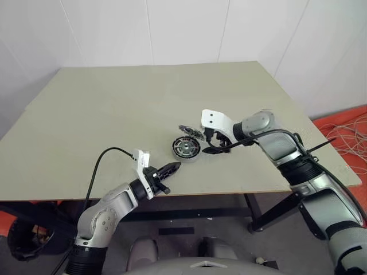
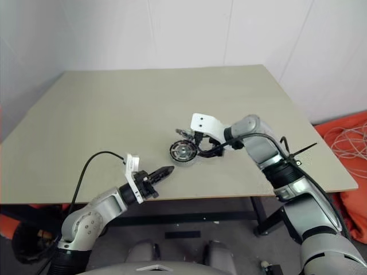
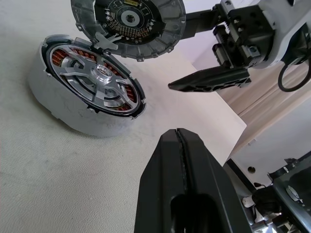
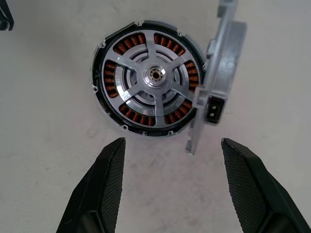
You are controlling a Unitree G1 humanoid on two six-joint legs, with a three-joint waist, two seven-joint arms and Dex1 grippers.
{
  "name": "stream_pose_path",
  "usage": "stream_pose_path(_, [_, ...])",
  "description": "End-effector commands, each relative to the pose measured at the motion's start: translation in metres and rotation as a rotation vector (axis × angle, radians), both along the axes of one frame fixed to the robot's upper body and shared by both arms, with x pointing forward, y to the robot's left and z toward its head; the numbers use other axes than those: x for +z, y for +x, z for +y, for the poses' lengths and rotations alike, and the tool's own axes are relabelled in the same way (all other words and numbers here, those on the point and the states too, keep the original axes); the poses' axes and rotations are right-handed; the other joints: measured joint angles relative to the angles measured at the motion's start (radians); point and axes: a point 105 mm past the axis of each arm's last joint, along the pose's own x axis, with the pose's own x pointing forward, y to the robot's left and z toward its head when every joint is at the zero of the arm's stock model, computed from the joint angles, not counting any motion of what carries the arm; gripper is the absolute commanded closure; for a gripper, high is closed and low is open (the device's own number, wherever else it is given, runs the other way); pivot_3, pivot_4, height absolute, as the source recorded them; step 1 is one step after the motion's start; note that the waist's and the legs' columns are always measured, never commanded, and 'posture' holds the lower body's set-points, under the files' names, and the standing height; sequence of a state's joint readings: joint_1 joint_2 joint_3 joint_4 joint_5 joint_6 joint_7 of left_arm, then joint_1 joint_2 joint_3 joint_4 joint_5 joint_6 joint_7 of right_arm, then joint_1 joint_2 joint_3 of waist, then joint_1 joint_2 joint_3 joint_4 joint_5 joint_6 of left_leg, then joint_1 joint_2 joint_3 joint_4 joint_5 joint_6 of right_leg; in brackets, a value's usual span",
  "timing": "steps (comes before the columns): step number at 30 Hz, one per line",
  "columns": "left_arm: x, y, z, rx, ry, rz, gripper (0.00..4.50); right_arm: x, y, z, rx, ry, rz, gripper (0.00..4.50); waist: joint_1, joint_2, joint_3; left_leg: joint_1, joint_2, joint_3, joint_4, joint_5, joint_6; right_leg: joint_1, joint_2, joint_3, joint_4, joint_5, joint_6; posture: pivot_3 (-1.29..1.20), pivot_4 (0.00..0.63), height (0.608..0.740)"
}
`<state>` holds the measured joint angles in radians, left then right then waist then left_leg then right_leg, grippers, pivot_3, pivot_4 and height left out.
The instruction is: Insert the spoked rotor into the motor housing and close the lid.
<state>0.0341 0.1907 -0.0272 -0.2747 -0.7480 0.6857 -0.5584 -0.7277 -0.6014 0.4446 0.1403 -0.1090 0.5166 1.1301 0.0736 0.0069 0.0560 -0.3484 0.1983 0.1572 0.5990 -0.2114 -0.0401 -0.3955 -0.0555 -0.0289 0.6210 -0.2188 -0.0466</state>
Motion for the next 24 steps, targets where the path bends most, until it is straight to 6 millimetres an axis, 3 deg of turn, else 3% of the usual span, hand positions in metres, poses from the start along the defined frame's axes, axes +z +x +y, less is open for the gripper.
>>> stream_pose_path(1, [0.011, 0.001, 0.0, -0.004, -0.014, -0.042, 4.5, -0.001, -0.004, -0.002, -0.007, -0.011, -0.004, 0.95, 0.002, 0.0, 0.0, 0.0, 0.0, 0.0, 0.0, 0.0, 0.0, 0.0, 0.0, 0.0, 0.0, 0.0, 0.0, 0.0, 0.0, 0.74])
stream_pose_path(9, [0.011, 0.001, 0.0, -0.006, -0.013, -0.041, 4.5, -0.011, -0.016, -0.001, 0.006, -0.006, 0.047, 0.95, -0.003, 0.0, 0.0, 0.0, 0.0, 0.0, 0.0, -0.001, 0.001, 0.0, 0.0, 0.0, -0.001, 0.0, 0.0, 0.0, 0.0, 0.74])
stream_pose_path(14, [0.011, 0.001, 0.0, -0.007, -0.015, -0.04, 4.5, -0.007, -0.014, 0.003, -0.01, 0.027, 0.047, 0.95, -0.002, 0.0, 0.0, 0.0, 0.0, 0.0, 0.0, 0.0, 0.0, 0.0, 0.0, 0.0, 0.0, -0.003, 0.004, 0.0, 0.0, 0.74])
stream_pose_path(24, [0.011, 0.001, 0.0, -0.003, -0.016, -0.04, 4.5, 0.007, -0.034, 0.023, 0.122, 0.089, 0.075, 0.95, -0.002, 0.0, 0.0, 0.0, 0.0, -0.001, 0.0, -0.001, 0.001, 0.0, 0.0, 0.0, -0.001, 0.0, 0.0, 0.0, 0.0, 0.74])
